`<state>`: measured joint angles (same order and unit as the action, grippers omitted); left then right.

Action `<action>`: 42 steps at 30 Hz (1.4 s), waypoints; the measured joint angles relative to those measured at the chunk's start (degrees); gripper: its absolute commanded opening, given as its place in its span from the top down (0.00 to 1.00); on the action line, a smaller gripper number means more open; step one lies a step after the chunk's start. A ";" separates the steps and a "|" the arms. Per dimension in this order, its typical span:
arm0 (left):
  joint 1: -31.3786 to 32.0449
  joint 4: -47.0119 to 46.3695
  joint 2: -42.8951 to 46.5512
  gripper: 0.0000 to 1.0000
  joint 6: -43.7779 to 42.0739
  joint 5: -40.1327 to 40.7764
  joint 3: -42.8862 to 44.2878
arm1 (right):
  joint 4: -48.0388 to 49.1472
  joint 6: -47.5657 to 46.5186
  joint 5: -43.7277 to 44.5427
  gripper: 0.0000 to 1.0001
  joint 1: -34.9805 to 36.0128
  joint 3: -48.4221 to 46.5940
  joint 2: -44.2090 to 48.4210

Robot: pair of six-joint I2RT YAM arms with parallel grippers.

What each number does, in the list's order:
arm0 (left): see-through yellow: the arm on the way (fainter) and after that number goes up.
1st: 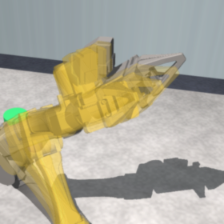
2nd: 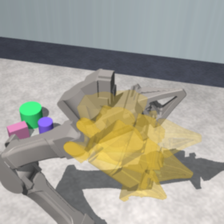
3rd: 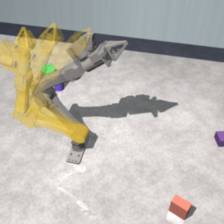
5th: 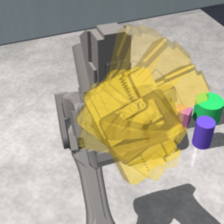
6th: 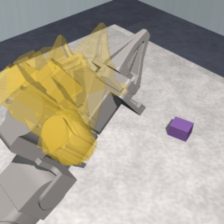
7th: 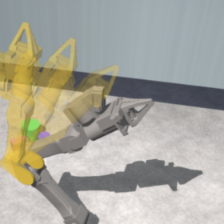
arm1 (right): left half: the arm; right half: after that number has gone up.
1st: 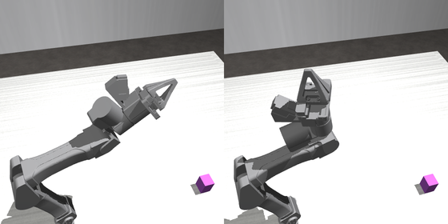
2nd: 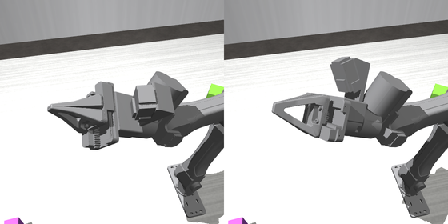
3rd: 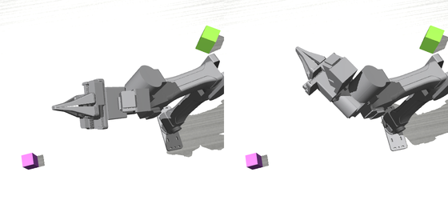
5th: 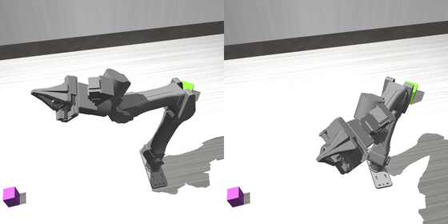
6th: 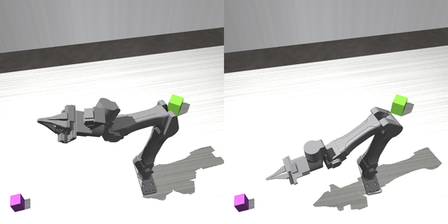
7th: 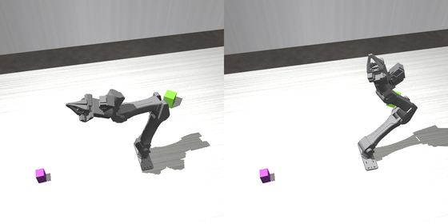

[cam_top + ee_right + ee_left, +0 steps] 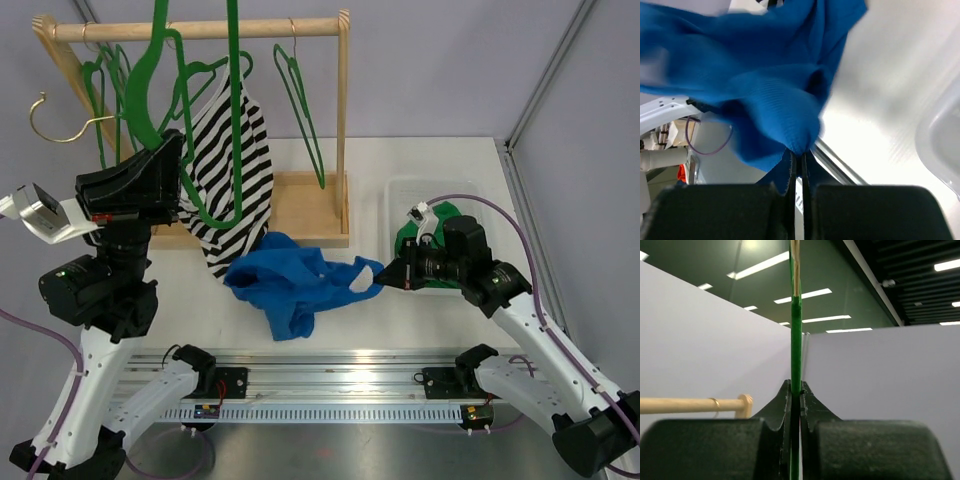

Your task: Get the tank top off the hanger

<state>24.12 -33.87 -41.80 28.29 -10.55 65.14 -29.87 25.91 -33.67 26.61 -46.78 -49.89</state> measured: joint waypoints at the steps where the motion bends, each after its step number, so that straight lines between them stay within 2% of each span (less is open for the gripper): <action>1: 0.00 -0.57 -0.44 1.00 -0.61 1.38 0.28 | -0.74 -0.20 0.50 1.00 -0.02 0.00 0.31; 4: 0.00 -0.90 -0.74 0.99 -2.29 3.87 0.83 | -3.63 -0.90 2.01 1.00 -0.09 -0.42 1.40; 7: 0.00 2.84 -0.17 0.97 -4.02 3.65 1.99 | -5.79 -1.11 2.73 1.00 -0.11 -2.03 1.77; 15: 0.00 27.47 8.44 1.00 -8.66 5.35 2.08 | -2.73 0.07 -2.14 0.96 -0.02 -5.18 -0.11; 17: 0.00 33.64 10.12 1.00 -9.42 7.28 1.86 | -1.11 0.83 -2.67 0.71 0.87 -5.44 -2.38; 18: 0.00 36.98 10.56 1.00 -9.84 8.31 1.84 | -0.28 1.36 -2.38 0.50 1.97 -5.49 -3.78; 19: 0.00 39.06 10.58 1.00 -10.10 8.94 1.84 | 0.42 1.49 -2.10 0.21 3.15 -5.51 -4.87; 20: 0.00 42.10 10.32 1.00 -10.56 9.64 1.86 | 0.90 2.01 -1.16 0.01 5.53 -5.86 -6.58; 23: 0.00 49.22 8.02 1.00 -11.30 11.19 2.43 | 1.31 1.88 2.43 0.00 10.34 -8.26 -11.76; 26: 0.00 56.15 3.23 1.00 -11.98 12.52 4.87 | 0.04 2.21 10.12 0.00 11.06 -11.34 -15.19; 29: 0.00 61.72 -0.72 1.00 -12.50 14.08 8.07 | 0.11 2.60 16.00 0.00 10.93 -12.22 -15.15; 32: 0.00 65.88 -4.85 1.00 -13.16 15.74 12.59 | 0.26 2.84 18.23 0.01 10.93 -12.22 -14.32; 42: 0.00 71.82 -27.87 1.00 -17.18 19.17 41.24 | 0.24 2.84 19.69 0.00 10.93 -12.17 -13.14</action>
<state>24.12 37.95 -69.67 11.11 8.62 106.39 -29.63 28.75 -13.98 37.54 -58.96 -63.02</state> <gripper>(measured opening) 0.050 0.993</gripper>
